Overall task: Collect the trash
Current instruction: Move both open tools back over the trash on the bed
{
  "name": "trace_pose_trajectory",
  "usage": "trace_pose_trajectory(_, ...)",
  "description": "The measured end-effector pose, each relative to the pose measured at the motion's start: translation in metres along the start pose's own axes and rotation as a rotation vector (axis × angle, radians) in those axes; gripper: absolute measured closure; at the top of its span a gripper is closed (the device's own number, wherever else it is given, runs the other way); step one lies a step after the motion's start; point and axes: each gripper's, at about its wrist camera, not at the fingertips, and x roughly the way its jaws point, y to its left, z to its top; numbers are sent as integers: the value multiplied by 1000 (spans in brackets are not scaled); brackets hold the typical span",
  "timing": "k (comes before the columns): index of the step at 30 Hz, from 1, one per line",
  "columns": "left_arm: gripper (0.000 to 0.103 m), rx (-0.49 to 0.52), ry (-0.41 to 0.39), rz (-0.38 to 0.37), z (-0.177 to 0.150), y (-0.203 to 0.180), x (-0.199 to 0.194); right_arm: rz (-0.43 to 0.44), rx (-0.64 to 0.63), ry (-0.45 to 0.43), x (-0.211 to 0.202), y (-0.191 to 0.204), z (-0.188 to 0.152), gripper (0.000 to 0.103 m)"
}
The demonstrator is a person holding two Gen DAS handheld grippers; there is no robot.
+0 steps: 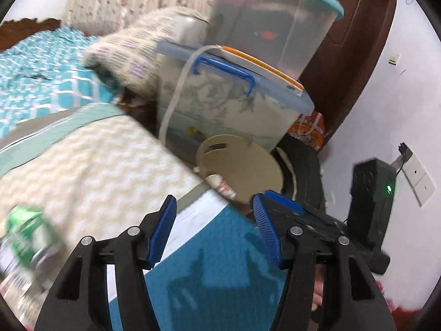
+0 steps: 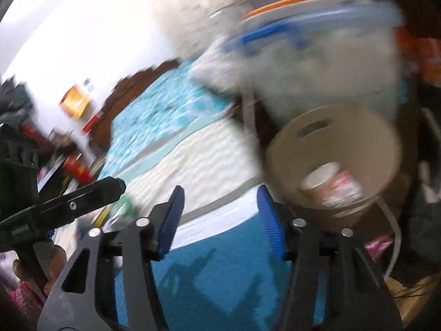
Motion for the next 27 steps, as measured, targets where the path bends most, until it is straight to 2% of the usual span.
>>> trace_pose_trajectory(3,48,2,-47,80,-26,27,-47,75,-73,75,21,47,-22,52)
trace_pose_trajectory(6,48,-40,-91,167,-49,62,-92,140,-145,147,42,95,-46,52)
trace_pose_trajectory(10,48,-205,-105,281,-81,131,-154,228,-219,231,65,154,-76,52)
trace_pose_trajectory(14,48,-378,-144,480,-123,198,-218,283,-313,279,83,214,-98,52)
trace_pose_trajectory(16,47,-441,-157,573,-141,220,-239,304,-348,297,93,242,-106,51)
trace_pose_trajectory(17,43,-478,-158,612,-152,231,-247,314,-363,308,99,257,-111,51)
trace_pose_trajectory(19,32,-512,-156,628,-164,242,-253,319,-391,323,110,280,-118,51)
trace_pose_trajectory(23,32,-504,-122,622,-177,241,-241,261,-424,322,139,316,-120,46)
trace_pose_trajectory(27,32,-498,-74,627,-175,244,-216,178,-387,319,169,333,-111,31)
